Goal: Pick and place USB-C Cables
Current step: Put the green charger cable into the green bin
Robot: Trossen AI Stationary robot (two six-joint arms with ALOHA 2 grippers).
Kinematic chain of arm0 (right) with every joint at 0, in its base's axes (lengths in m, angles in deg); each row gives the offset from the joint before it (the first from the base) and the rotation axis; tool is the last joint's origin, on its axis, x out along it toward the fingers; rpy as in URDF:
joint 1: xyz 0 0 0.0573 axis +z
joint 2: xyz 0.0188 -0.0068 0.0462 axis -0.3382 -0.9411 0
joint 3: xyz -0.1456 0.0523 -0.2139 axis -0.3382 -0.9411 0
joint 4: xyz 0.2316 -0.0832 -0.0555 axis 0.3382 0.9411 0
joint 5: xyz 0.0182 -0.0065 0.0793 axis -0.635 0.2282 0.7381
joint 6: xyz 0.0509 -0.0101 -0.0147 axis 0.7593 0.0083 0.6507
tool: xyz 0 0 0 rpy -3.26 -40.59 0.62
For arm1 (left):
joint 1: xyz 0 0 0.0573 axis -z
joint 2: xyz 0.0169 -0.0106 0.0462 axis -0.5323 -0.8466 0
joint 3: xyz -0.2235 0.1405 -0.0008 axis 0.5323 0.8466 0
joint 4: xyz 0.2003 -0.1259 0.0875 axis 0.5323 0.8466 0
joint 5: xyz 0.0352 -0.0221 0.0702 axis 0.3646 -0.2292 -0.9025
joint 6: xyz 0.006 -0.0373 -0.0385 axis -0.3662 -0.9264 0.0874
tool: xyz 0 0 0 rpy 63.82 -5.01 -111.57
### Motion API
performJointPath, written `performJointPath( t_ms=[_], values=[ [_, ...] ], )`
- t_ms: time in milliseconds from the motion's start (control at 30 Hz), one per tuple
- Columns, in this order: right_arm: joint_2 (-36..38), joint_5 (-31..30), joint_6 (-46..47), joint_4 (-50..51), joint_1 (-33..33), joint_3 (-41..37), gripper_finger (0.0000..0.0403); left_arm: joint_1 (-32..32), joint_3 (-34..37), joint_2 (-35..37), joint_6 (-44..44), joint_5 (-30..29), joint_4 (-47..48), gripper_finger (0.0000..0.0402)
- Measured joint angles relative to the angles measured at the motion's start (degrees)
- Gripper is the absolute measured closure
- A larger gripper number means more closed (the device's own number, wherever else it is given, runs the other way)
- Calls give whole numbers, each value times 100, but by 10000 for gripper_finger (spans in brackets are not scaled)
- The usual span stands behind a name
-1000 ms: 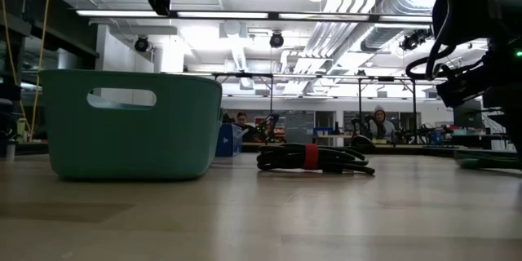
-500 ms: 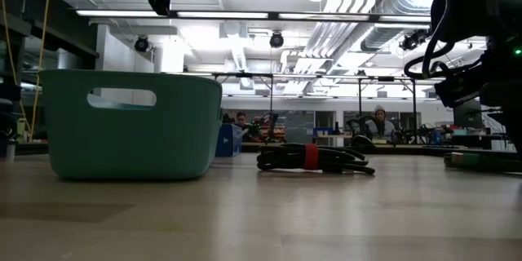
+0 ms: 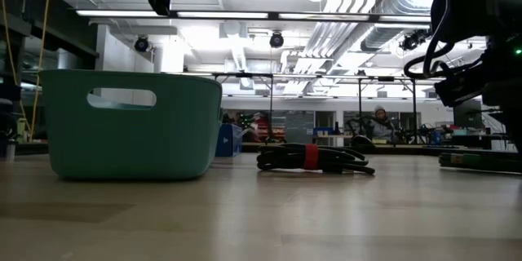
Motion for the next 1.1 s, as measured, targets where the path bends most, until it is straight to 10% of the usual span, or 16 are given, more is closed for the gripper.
performJointPath(
  t_ms=[200,600,867,1100],
  values=[
    [160,-42,-266,-75,0,-24,395,-1,-1,0,-2,-2,0,401],
    [929,-2336,-2634,-3152,-60,-186,396,0,-1,0,-151,-2,-4,401],
    [846,-1794,-4645,-7243,-874,-1100,396,1,-1,0,-151,-2,-9,401],
    [816,-1005,-5584,-8885,-1328,-1202,396,1,-1,0,-98,-2,-42,401]
  ],
)
